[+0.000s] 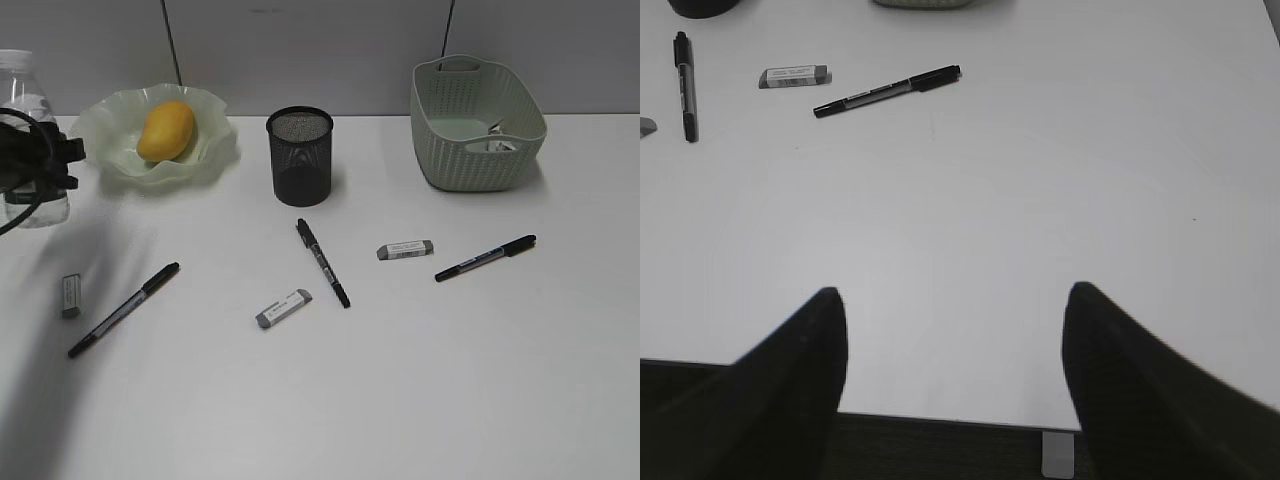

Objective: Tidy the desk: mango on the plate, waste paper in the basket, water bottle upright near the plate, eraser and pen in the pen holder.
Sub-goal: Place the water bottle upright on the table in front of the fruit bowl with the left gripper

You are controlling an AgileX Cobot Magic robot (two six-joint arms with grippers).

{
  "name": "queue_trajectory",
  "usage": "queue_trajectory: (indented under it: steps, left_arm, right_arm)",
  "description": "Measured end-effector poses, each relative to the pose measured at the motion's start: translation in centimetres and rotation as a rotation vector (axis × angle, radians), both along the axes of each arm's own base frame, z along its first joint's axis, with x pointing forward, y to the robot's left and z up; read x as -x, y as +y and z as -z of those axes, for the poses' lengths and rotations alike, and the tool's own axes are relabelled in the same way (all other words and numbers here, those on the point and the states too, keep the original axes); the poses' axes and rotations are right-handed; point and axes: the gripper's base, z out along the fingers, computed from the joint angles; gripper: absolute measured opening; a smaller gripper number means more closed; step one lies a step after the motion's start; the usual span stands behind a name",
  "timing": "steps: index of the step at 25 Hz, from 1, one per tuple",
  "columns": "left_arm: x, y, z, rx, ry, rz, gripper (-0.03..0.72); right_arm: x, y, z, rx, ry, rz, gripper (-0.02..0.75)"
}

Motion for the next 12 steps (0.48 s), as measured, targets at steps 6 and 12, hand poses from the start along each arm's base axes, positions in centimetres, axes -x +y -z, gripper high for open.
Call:
queue_trajectory:
  steps: [6,12]
  left_arm:
    - [-1.5,-0.3,2.7,0.021,-0.156,-0.001,0.496]
    - [-2.0,-0.1,5.2,0.074,-0.215,-0.044,0.496]
  right_arm:
    - [0.0,0.0,0.0,0.0,-0.001,0.0,0.531]
    - [0.0,0.0,0.0,0.0,-0.002,0.0,0.531]
